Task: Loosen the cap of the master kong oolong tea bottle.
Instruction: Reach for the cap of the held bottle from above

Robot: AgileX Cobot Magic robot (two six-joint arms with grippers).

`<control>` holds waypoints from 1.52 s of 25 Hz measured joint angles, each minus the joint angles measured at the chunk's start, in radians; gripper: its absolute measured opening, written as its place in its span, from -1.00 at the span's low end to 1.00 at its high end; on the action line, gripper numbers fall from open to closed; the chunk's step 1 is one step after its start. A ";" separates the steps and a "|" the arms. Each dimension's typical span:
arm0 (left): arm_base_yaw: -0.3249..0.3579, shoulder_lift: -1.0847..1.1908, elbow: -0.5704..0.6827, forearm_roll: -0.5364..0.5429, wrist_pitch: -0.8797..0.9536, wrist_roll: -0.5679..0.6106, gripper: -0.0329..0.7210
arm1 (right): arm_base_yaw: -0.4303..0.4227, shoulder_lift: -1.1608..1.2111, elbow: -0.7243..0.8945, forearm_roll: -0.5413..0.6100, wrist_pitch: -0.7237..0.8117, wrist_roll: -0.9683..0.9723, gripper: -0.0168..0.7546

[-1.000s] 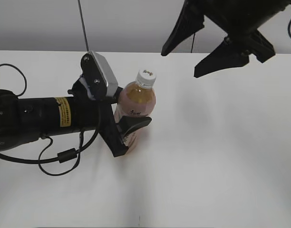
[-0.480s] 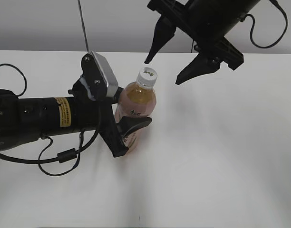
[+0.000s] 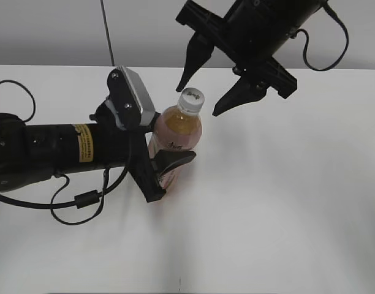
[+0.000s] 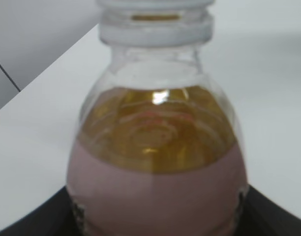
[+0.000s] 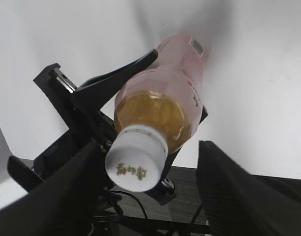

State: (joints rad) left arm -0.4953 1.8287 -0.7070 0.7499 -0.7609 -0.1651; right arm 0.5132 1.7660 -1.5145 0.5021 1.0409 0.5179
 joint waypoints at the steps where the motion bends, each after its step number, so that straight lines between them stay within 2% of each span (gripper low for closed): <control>1: -0.001 0.000 -0.004 0.000 0.008 0.002 0.20 | 0.005 0.006 0.000 0.001 0.000 0.000 0.25; 17: -0.004 -0.008 -0.031 0.002 0.077 0.007 0.20 | 0.017 0.027 -0.007 0.013 -0.046 0.000 0.23; 24: -0.004 -0.008 -0.031 0.003 0.077 0.007 0.20 | 0.017 0.036 -0.024 -0.001 -0.049 0.000 -0.05; 32: -0.004 -0.008 -0.031 0.004 0.078 0.009 0.20 | 0.017 0.036 -0.026 -0.019 -0.032 0.000 -0.10; 38: -0.004 -0.008 -0.031 0.005 0.078 0.009 0.20 | 0.017 0.036 -0.026 -0.023 -0.032 -0.010 -0.23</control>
State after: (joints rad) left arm -0.4992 1.8209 -0.7385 0.7553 -0.6832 -0.1564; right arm 0.5303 1.8016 -1.5409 0.4789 1.0094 0.5080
